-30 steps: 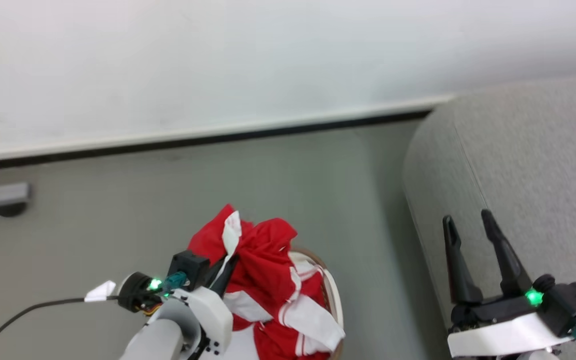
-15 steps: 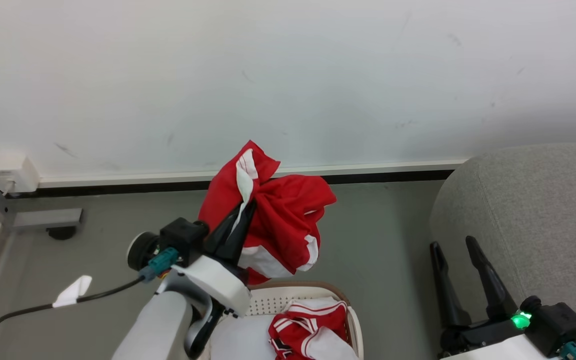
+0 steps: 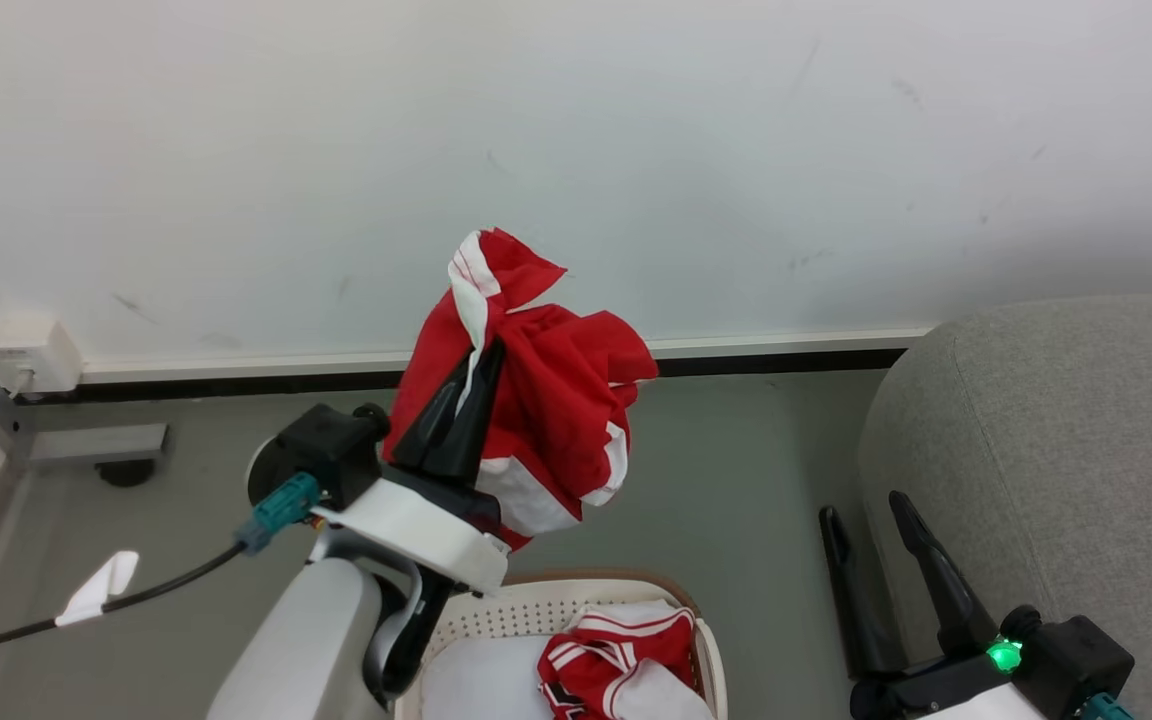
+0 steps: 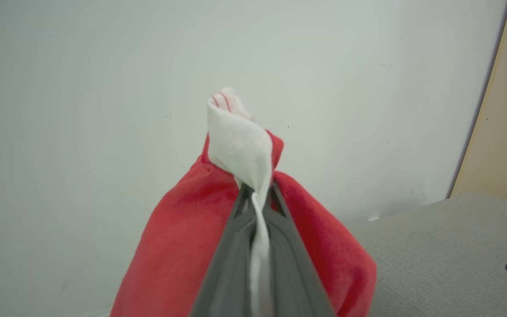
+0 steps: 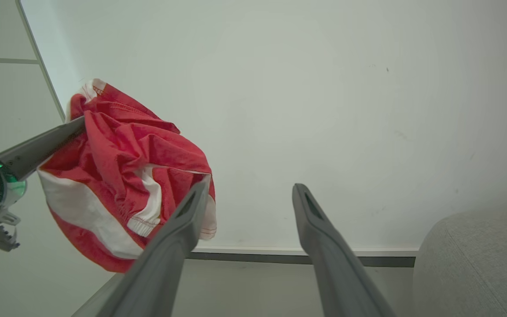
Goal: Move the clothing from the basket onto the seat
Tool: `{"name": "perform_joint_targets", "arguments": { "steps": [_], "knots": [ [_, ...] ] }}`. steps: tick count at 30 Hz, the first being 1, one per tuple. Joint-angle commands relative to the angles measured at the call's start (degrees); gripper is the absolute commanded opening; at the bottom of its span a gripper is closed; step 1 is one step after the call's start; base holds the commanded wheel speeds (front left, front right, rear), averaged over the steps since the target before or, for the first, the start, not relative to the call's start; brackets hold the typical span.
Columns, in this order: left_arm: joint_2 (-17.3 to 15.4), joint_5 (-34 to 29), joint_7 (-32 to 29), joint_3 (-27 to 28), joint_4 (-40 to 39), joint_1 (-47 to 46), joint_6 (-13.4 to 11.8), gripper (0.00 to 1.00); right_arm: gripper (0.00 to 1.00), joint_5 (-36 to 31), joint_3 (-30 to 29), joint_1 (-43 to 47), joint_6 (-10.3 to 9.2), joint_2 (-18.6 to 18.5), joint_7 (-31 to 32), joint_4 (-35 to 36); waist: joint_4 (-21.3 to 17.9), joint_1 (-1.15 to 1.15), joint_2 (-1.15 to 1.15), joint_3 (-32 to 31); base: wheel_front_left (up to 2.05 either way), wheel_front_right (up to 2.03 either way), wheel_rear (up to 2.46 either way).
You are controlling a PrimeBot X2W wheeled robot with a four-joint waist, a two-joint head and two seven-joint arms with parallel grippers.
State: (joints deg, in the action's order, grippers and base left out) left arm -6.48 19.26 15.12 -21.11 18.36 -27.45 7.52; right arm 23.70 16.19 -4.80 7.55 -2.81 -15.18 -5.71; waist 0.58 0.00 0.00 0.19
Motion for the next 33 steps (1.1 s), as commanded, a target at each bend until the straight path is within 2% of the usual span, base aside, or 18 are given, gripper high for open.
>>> {"name": "perform_joint_targets", "arguments": {
  "steps": [1, 10, 16, 23, 33],
  "knots": [
    [-0.4, 0.6, 0.0, 0.1, -0.2, 0.7, -0.1, 0.0, 1.0, -0.4, 0.0, 0.1, -0.12, -0.1, 0.0, -0.2, 0.0, 0.0, 0.0, 0.0, 0.0, 0.0, 0.0],
    [0.3, 1.7, -0.2, -1.3, -0.8, 1.0, -0.1, 0.0, 1.0, -1.6, 1.8, -0.3, -0.12, -0.1, 0.0, -1.2, 1.1, 0.0, 0.0, -0.2, 0.0, 0.0, 0.0],
    [1.1, 2.5, -0.4, -3.8, -1.3, 0.8, -0.1, 0.0, 1.0, -2.5, 6.1, -2.2, -0.12, -0.2, 0.0, -3.7, 3.2, 0.0, 0.0, -0.3, 0.0, 0.0, 0.0],
    [1.3, 4.3, -1.2, -10.6, -1.1, -0.6, -0.1, 0.0, 1.0, -0.3, 14.3, -5.9, -0.12, -2.0, 0.0, -8.1, 7.0, 0.0, 0.0, -0.5, 0.0, 0.0, 0.0],
    [2.0, 7.0, -1.6, -19.7, -1.9, -0.8, -0.1, 0.0, 1.0, 0.1, 18.7, -10.9, -0.12, -2.6, 0.0, -16.4, 11.4, 0.0, 0.0, -1.2, 0.0, 0.0, 0.0]
  ]
}}
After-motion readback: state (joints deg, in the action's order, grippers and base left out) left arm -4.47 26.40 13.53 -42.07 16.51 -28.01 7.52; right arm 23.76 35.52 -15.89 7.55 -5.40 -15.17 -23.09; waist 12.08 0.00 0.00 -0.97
